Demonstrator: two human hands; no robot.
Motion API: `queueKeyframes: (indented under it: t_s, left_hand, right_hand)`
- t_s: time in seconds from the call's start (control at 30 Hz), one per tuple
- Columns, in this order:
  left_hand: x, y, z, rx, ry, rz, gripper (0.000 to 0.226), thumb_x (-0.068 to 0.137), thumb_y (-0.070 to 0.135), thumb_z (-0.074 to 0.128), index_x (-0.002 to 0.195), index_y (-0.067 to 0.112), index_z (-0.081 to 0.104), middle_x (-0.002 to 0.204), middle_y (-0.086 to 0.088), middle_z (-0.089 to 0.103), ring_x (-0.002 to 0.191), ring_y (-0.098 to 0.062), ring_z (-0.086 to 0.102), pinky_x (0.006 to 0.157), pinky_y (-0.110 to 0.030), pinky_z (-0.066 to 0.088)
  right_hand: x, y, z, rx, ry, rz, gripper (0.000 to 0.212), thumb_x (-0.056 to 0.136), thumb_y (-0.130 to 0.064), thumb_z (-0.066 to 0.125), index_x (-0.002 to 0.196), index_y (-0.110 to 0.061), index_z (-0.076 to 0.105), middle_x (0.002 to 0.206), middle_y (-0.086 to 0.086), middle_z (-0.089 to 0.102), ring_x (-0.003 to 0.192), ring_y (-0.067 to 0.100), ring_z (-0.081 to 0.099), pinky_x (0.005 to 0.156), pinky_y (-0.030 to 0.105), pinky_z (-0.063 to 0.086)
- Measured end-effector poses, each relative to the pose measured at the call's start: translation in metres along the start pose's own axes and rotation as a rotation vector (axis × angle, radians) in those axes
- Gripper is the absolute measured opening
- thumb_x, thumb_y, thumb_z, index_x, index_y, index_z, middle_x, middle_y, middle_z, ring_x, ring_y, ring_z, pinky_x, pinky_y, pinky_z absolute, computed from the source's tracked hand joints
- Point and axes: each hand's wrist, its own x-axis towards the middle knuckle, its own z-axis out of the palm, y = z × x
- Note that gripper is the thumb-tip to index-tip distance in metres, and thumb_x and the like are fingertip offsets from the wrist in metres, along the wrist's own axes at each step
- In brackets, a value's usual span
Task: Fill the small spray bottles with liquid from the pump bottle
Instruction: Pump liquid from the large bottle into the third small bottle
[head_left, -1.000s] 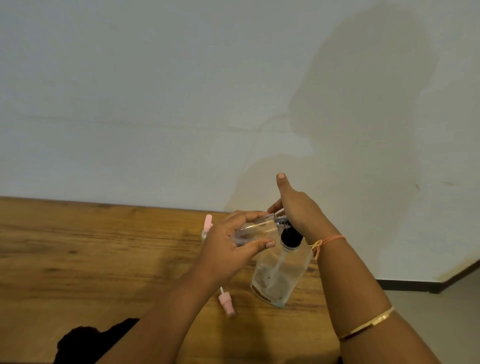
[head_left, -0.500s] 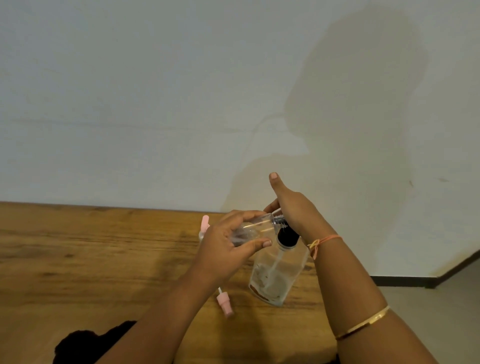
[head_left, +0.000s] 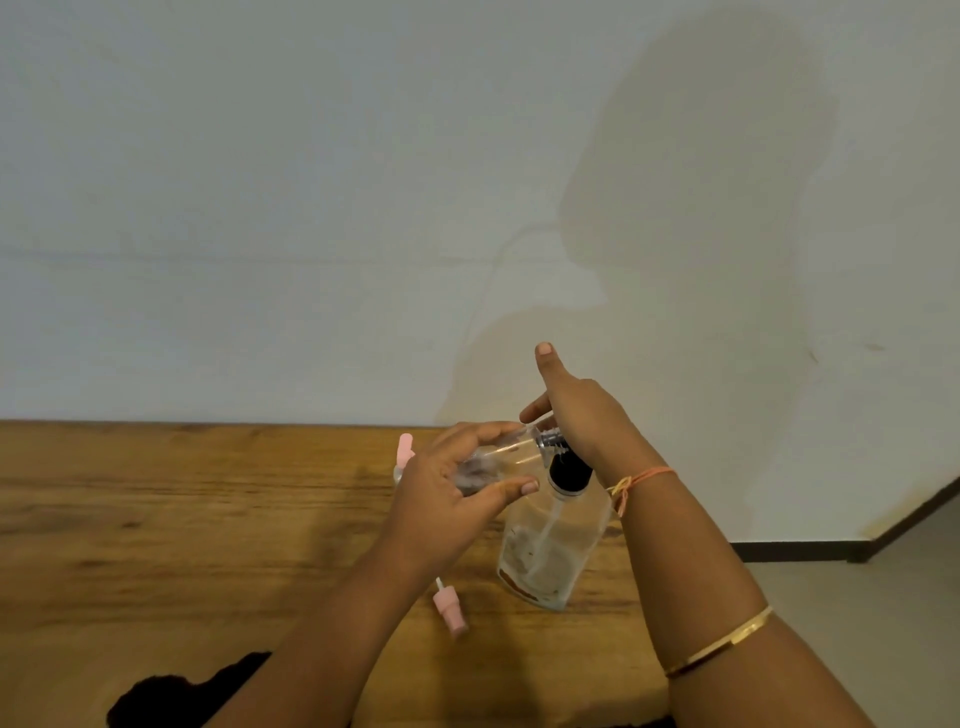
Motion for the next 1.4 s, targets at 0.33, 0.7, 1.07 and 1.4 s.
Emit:
queueKeyframes:
  t_s: [0.33, 0.7, 1.07, 1.4]
  left_hand:
    - [0.0, 0.007, -0.002, -0.03, 0.022, 0.014, 0.041, 0.067, 0.028, 0.076, 0.1, 0.044, 0.057, 0.104, 0.022, 0.06, 0.101, 0.017, 0.05, 0.071, 0.002, 0.04]
    - [0.0, 0.004, 0.002, -0.018, 0.011, 0.011, 0.042, 0.07, 0.017, 0.077, 0.104, 0.032, 0.059, 0.102, 0.017, 0.061, 0.097, 0.023, 0.048, 0.07, 0.004, 0.038]
    - [0.0, 0.003, 0.001, 0.001, 0.017, 0.017, 0.041, 0.069, 0.021, 0.078, 0.101, 0.037, 0.059, 0.101, 0.024, 0.058, 0.097, 0.022, 0.048, 0.071, 0.005, 0.037]
    - [0.0, 0.006, 0.001, 0.023, 0.05, 0.053, 0.042, 0.066, 0.034, 0.074, 0.099, 0.049, 0.053, 0.101, 0.027, 0.059, 0.1, 0.019, 0.049, 0.075, 0.004, 0.038]
  right_hand:
    - [0.0, -0.009, -0.004, 0.002, -0.019, -0.053, 0.078, 0.094, -0.062, 0.014, 0.091, -0.008, 0.07, 0.094, 0.011, 0.064, 0.079, 0.018, 0.056, 0.075, 0.032, 0.038]
    - [0.0, -0.001, -0.001, 0.022, -0.026, 0.012, 0.081, 0.094, -0.063, 0.015, 0.09, -0.004, 0.07, 0.087, 0.008, 0.063, 0.078, 0.016, 0.056, 0.078, 0.033, 0.039]
    - [-0.001, -0.001, -0.002, 0.056, -0.034, 0.011, 0.08, 0.095, -0.06, 0.015, 0.093, -0.003, 0.071, 0.077, 0.004, 0.059, 0.073, 0.012, 0.054, 0.077, 0.033, 0.038]
    - [0.004, -0.005, 0.002, -0.008, 0.126, -0.134, 0.068, 0.094, -0.061, 0.019, 0.082, -0.013, 0.065, 0.085, 0.004, 0.065, 0.082, 0.02, 0.06, 0.085, 0.039, 0.048]
